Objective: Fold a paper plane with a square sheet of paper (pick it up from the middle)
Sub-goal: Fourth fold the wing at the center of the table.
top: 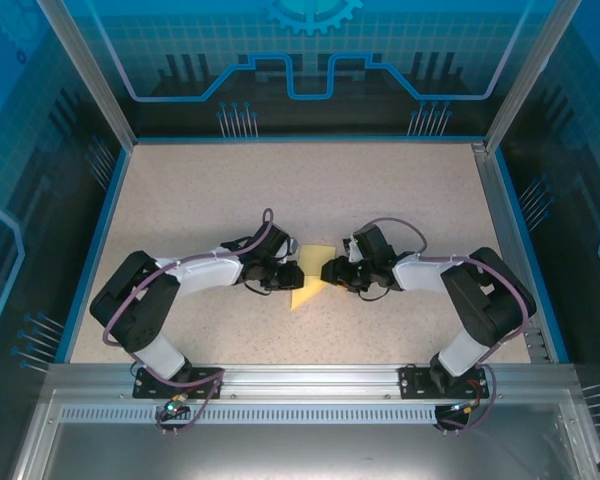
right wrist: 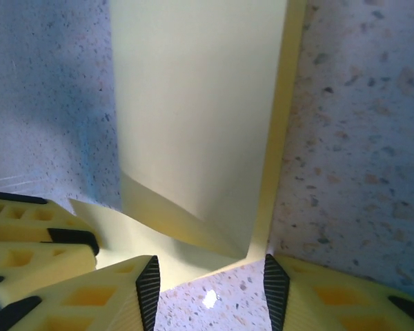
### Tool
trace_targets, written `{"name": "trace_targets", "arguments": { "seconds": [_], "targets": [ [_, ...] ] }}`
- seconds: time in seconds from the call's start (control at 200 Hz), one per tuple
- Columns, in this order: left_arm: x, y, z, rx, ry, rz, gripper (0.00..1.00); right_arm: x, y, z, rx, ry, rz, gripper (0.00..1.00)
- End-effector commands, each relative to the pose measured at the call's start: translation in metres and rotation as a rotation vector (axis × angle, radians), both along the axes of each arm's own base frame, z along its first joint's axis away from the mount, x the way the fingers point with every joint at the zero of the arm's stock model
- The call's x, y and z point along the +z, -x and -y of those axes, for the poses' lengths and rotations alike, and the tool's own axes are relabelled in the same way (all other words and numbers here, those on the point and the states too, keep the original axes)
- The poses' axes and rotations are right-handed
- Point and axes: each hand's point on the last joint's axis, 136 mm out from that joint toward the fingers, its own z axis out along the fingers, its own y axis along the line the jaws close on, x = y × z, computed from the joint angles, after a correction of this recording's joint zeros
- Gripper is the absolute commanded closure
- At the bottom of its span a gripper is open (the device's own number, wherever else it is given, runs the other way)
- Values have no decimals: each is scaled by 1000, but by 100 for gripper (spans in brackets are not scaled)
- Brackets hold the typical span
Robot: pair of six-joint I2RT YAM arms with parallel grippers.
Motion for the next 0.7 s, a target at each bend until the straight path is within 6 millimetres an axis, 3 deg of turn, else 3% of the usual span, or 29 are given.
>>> {"name": "trace_targets", "arguments": {
  "seconds": [0.0,0.225,0.695],
  "targets": [
    [-6,-7,-7,-5,-53,11,80,1,0,-11,16,-22,-11,52],
    [-10,-6,-5,-6,-44,4,80,4,-5,-20,28,-67,-8,53],
    [-7,-6,1,-21,-4,15,78,15,-17,-34,44,-124,39,64]
  ]
}}
